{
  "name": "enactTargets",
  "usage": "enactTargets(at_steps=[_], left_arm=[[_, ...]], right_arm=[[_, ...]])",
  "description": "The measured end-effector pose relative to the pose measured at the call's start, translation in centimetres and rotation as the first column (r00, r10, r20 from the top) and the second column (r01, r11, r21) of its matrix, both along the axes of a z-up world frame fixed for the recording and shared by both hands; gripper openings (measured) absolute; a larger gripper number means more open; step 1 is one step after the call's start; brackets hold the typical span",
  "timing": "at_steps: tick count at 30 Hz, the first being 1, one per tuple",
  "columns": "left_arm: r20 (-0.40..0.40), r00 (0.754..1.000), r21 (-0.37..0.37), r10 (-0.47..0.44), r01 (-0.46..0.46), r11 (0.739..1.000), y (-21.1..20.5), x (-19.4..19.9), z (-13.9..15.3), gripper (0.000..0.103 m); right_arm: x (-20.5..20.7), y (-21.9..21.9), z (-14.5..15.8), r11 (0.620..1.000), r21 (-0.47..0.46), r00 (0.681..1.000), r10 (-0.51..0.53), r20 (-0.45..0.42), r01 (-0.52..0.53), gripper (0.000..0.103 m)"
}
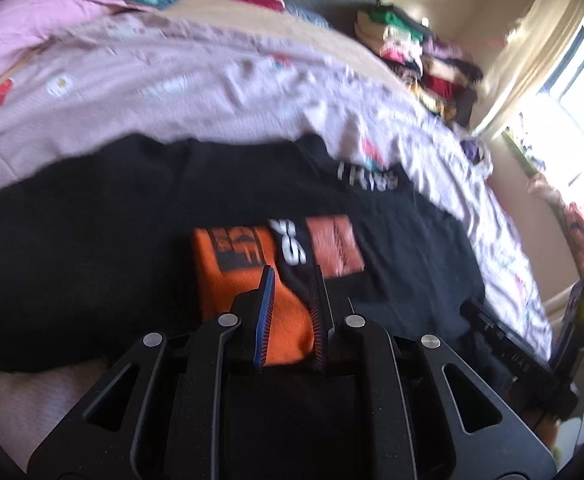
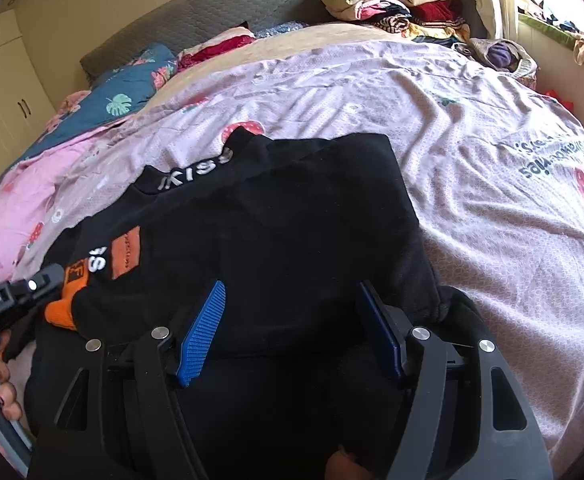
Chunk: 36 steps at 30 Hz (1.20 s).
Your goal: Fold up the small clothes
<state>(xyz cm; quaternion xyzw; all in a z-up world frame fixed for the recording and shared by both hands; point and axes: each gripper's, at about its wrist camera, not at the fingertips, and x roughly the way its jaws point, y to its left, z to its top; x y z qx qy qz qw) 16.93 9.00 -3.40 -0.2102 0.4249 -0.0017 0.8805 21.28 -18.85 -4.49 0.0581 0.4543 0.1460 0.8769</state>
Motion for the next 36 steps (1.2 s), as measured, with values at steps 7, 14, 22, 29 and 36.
enactTargets(at_steps=[7,14,22,29,36], left_arm=[[-0.045,0.999,0.063,-0.001,0.004,0.998,-0.7,0.1,-2.2,0.022],[-0.028,0.999,0.094,-0.020,0.023,0.995,-2.0,-0.4,-1.8,0.040],[-0.017,1.000,0.071,-0.023,0.024,0.997,-2.1,-1.3,-1.2,0.052],[-0.008,1.000,0.074,-0.007,0.007,0.997,-1.7,-2.8,-0.3,0.077],[0.016,0.999,0.066,0.037,-0.038,0.997,-0.5,-4.5,0.4,0.091]], right_arm=[[-0.1,-0.2,-0.9,1.000,-0.002,1.000,0.015,-0.001,-0.015,0.066],[-1.4,-0.4,-0.3,0.999,0.036,0.999,0.004,0.041,-0.005,0.074],[-2.7,-0.1,0.8,0.998,0.064,0.995,0.019,0.099,-0.025,0.088],[-3.7,-0.2,2.0,0.993,0.115,0.988,0.016,0.153,-0.034,0.097],[-5.1,0.6,2.6,0.993,0.107,0.985,0.026,0.172,-0.045,0.098]])
